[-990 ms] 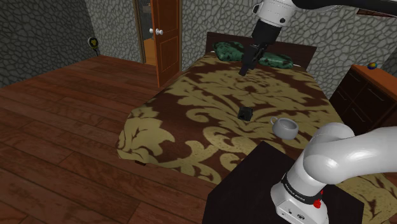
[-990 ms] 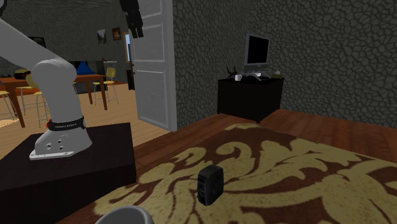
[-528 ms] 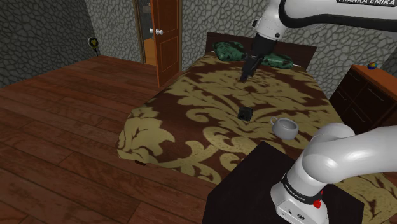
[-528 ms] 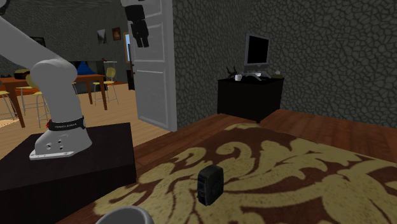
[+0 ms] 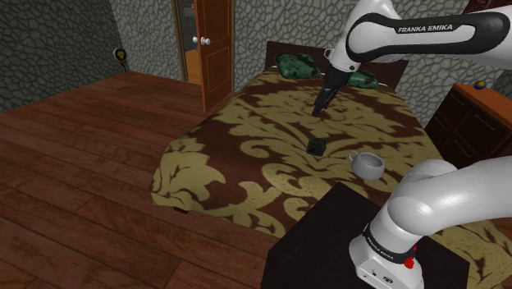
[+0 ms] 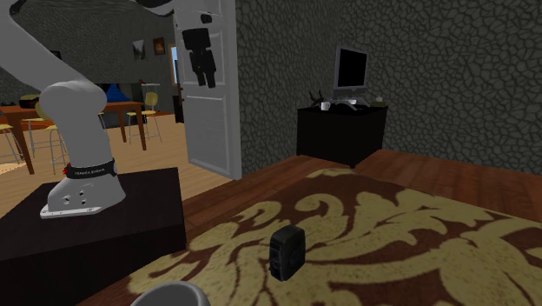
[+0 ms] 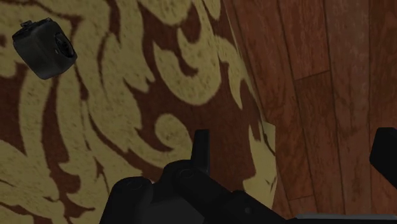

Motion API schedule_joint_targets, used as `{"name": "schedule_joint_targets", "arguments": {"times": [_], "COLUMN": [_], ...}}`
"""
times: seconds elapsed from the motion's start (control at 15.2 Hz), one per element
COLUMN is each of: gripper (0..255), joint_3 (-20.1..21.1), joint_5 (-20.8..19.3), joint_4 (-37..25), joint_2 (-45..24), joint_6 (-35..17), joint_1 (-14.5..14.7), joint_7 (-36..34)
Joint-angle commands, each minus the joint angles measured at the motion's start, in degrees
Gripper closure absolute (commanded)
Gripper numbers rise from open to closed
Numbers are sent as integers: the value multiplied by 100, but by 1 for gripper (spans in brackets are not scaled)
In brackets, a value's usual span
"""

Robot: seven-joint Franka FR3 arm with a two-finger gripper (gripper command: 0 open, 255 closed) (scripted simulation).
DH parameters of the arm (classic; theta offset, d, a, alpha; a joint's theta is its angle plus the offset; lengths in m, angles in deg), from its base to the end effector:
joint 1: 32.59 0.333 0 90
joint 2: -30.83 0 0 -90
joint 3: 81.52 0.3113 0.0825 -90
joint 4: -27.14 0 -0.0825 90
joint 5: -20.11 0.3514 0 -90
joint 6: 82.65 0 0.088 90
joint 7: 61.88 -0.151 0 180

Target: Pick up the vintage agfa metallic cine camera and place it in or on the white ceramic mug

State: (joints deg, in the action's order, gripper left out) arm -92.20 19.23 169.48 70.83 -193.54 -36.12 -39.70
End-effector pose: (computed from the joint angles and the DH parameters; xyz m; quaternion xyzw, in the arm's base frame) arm 0.3237 -0.0882 0.4896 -0.9922 -0.0886 -0.0824 0.0294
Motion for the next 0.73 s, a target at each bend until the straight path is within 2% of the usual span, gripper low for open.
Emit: {"name": "schedule_joint_targets", "arguments": {"times": [0.0, 0.33, 0.66], "gripper": [0, 0, 0], "joint_3": [-192, -703, -1235], "joint_5": [-74, -186, -116], "joint_4": [91, 163, 52], "joint_2": [-228, -917, -1778], "joint_6": [-302, -1008, -1692], "joint_1": [-57, -164, -188], "joint_7": [199, 730, 1331]}}
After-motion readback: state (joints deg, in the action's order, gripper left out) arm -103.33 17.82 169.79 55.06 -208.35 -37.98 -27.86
